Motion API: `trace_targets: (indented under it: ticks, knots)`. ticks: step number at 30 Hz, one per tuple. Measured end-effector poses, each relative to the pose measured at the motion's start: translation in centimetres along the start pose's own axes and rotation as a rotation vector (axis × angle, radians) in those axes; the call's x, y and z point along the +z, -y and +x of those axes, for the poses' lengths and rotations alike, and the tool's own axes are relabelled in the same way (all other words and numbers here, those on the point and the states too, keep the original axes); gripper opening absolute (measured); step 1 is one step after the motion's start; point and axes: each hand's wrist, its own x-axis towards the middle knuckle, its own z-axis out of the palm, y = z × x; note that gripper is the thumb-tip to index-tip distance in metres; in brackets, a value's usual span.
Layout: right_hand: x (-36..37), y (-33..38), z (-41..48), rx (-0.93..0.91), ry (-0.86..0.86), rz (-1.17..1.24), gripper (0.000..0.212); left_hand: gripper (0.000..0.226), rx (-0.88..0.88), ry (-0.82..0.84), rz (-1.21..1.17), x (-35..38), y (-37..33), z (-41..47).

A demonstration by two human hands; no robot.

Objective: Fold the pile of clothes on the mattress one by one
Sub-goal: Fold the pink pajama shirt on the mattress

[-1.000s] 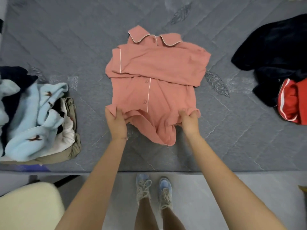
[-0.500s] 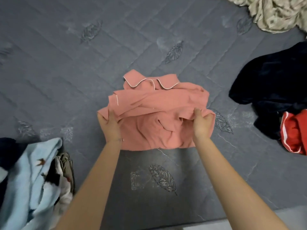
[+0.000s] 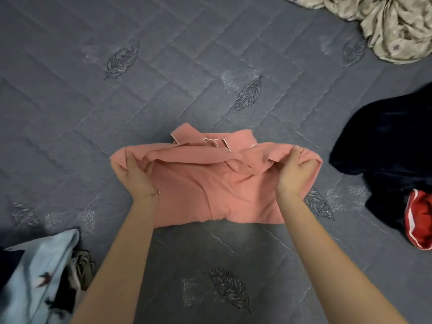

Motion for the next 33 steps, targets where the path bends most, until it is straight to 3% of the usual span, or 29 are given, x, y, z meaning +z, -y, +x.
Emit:
trace_targets:
  ticks: [3, 6, 9, 12, 15, 18, 20, 24, 28, 30, 32, 33]
  knots:
    - [2.0, -0.2, 1.9, 0.069, 0.086, -0.011, 0.02, 0.033, 0.014, 0.034, 0.083, 1.2, 0.1, 1.5]
    - [4.1, -1.5, 3.3, 0.233, 0.294, 0.086, 0.042, 0.053, -0.039, 0.205, 0.258, 1.8, 1.3, 2.0]
    - [5.1, -2.4, 3.3, 0.26, 0.468, 0.027, 0.059, 0.05, -0.006, 0.34, 0.492, 1.8, 2.8, 1.8]
    - [5.3, -3.8, 2.8, 0.132, 0.541, -0.118, 0.045, 0.032, 0.282, 0.516, 0.805, 1.8, 4.1, 0.6]
    - [4.6, -5.1, 2.4, -0.148, 0.572, -0.316, 0.051, 0.04, 0.582, 0.557, 1.093, 1.6, 6.1, 0.2]
    - [4.1, -5.7, 2.3, -0.34, 0.677, -0.4, 0.065, 0.035, 0.585, 0.54, 1.155, 2.7, 6.8, 0.7]
    - [4.3, -5.8, 2.4, -0.424, 0.75, -0.418, 0.059, 0.019, 0.563, 0.518, 1.141, 3.5, 6.9, 1.0]
    - [5.5, -5.1, 3.3, -0.414, 0.669, -0.398, 0.028, 0.013, 0.552, 0.445, 1.146, 4.9, 6.0, 2.1]
    - [6.7, -4.0, 4.1, -0.383, 0.602, -0.337, 0.014, 0.02, 0.637, 0.788, 1.127, 4.4, 5.5, 4.0]
    - [7.3, -3.5, 4.2, -0.396, 0.585, -0.325, 0.012, 0.031, 0.625, 0.848, 1.165, 4.2, 5.8, 4.4]
    - [7.9, -2.9, 4.3, -0.414, 0.545, -0.306, 0.012, 0.025, 0.615, 0.763, 1.175, 5.0, 5.7, 3.9]
    - [8.2, -2.6, 4.3, -0.414, 0.51, -0.288, 0.011, 0.022, 0.516, 0.623, 1.174, 5.9, 5.2, 3.6]
